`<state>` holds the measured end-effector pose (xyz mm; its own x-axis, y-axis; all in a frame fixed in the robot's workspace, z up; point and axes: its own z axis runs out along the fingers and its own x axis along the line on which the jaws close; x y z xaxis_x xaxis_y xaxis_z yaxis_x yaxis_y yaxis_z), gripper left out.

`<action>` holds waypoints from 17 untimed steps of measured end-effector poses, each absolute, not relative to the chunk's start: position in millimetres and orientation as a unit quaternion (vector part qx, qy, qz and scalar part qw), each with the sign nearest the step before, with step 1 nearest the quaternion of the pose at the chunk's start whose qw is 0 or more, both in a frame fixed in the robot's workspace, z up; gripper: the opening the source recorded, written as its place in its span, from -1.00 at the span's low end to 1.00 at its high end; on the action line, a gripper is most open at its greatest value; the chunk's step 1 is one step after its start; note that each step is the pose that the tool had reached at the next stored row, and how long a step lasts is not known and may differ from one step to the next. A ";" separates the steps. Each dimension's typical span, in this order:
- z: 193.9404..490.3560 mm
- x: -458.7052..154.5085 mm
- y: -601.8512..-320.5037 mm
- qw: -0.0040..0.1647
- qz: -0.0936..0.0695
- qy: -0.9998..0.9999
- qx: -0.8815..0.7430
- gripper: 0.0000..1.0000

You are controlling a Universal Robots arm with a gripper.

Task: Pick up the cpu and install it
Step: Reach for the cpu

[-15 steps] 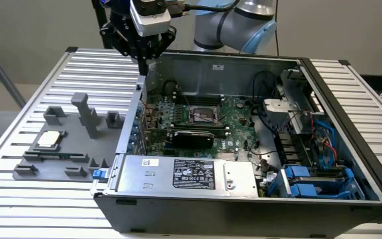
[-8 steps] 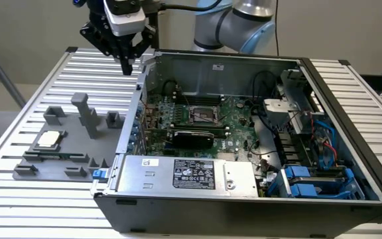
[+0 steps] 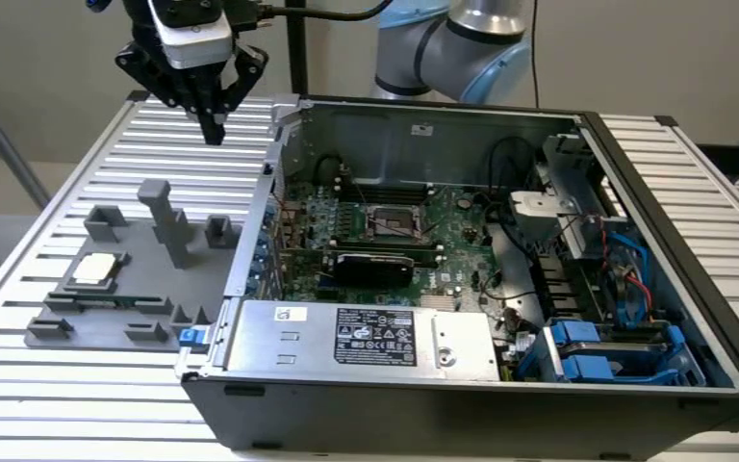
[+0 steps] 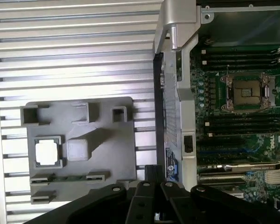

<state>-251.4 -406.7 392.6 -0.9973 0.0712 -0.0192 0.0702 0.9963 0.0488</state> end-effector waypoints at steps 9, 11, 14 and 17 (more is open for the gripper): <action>392.4 -292.1 -408.0 0.011 0.024 0.999 0.035 -0.79; 392.3 -301.1 -408.2 0.010 0.024 0.999 0.035 -0.79; 391.7 -314.7 -408.6 0.011 0.024 0.999 0.035 -0.79; 390.7 -328.7 -408.9 0.011 0.024 0.999 0.035 -0.79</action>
